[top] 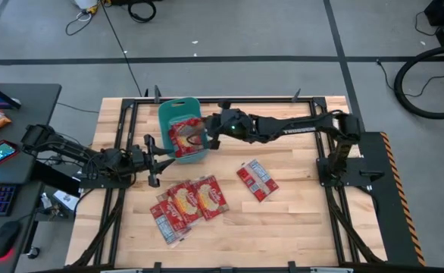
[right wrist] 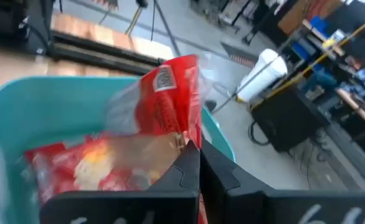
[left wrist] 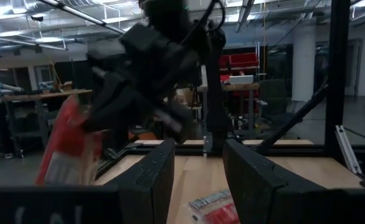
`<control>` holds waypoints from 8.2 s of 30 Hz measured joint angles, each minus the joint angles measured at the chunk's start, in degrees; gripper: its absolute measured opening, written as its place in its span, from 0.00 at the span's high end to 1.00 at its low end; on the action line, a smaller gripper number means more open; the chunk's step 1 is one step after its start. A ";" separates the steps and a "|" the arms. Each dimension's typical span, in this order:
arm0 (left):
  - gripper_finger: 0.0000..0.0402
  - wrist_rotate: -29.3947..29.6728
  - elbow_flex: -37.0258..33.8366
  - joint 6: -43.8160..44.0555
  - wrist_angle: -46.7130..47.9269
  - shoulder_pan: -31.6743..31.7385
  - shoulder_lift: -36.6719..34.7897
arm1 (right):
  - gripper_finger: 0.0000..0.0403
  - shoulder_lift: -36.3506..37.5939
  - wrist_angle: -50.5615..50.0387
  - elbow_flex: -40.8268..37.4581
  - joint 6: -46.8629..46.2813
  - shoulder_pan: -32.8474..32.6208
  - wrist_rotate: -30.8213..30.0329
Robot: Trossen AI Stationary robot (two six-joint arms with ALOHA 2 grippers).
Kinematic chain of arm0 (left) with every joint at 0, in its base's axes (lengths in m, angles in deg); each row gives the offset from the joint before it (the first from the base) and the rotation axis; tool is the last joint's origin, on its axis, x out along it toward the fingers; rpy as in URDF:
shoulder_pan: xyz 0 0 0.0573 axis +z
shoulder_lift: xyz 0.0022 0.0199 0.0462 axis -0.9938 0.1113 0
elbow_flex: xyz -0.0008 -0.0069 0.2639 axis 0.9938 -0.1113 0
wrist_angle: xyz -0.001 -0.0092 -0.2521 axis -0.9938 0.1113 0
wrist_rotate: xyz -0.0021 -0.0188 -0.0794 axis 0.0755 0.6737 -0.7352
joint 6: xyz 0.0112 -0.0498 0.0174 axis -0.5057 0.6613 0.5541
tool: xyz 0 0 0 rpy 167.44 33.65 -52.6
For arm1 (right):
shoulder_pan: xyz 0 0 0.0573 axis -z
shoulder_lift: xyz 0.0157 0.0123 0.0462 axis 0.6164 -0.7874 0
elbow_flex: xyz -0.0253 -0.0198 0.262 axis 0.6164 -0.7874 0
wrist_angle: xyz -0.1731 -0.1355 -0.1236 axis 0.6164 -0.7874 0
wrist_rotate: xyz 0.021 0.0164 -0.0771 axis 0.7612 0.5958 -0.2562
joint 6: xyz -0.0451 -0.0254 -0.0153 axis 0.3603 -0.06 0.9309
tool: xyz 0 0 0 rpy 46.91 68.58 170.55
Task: Sort popcorn bags into baskets
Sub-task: Put the red popcorn bag into the green bin
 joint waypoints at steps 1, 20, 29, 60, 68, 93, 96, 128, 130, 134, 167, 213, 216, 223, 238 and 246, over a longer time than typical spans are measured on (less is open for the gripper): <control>0.64 0.04 0.00 -0.56 -0.17 0.00 0.01 | 0.99 -0.72 1.10 0.00 0.77 0.57 0.81; 0.64 0.09 0.00 -2.40 -0.26 0.04 0.03 | 0.93 -7.50 5.62 -0.05 -2.74 5.44 22.98; 0.64 0.09 0.00 -2.07 -0.35 0.04 0.01 | 0.74 -7.45 3.79 0.02 -5.28 2.76 22.72; 0.64 0.08 0.00 0.72 0.59 0.04 0.03 | 0.71 -0.67 -25.70 0.04 -18.28 -3.92 17.13; 0.64 0.09 0.02 0.75 0.57 0.04 0.03 | 0.70 -1.41 -39.53 0.00 -26.92 -10.52 10.17; 0.64 0.09 0.09 2.62 0.95 0.04 0.01 | 0.43 -10.90 -54.03 -1.27 -62.62 -28.07 -4.64; 0.64 0.09 0.09 2.64 0.94 0.04 0.01 | 0.43 -11.73 -56.90 -1.31 -64.90 -28.43 -5.32; 0.64 0.07 0.09 3.43 1.29 0.04 0.03 | 0.78 -12.83 -54.93 -7.43 -66.08 -28.85 -3.85; 0.64 0.07 0.07 3.41 1.29 0.04 0.03 | 0.88 -12.84 -55.58 -7.51 -64.87 -28.84 -3.10; 0.64 0.09 0.07 3.41 1.30 0.04 0.03 | 0.98 -12.72 -55.88 -7.55 -61.99 -28.99 -2.52; 0.64 0.09 0.02 3.63 1.29 0.04 0.03 | 1.00 -6.33 -53.70 7.35 -37.26 -19.29 -22.62; 0.64 -0.10 0.02 0.80 -0.60 0.04 0.01 | 0.99 -6.47 18.31 1.01 -47.20 6.07 25.77; 0.64 -1.74 0.02 0.61 -1.55 0.04 0.03 | 0.99 -6.57 19.11 0.06 -48.09 6.03 25.77; 0.64 -4.42 0.02 0.10 -3.48 0.05 0.03 | 0.99 -13.00 26.90 3.19 -51.28 6.24 29.97; 0.64 -4.28 0.02 -0.88 -2.43 0.07 0.03 | 0.98 -19.73 20.86 11.41 -54.27 10.00 37.05; 0.64 -4.26 0.02 -0.86 -2.52 0.07 0.03 | 0.96 -19.68 22.14 11.42 -56.85 10.01 38.86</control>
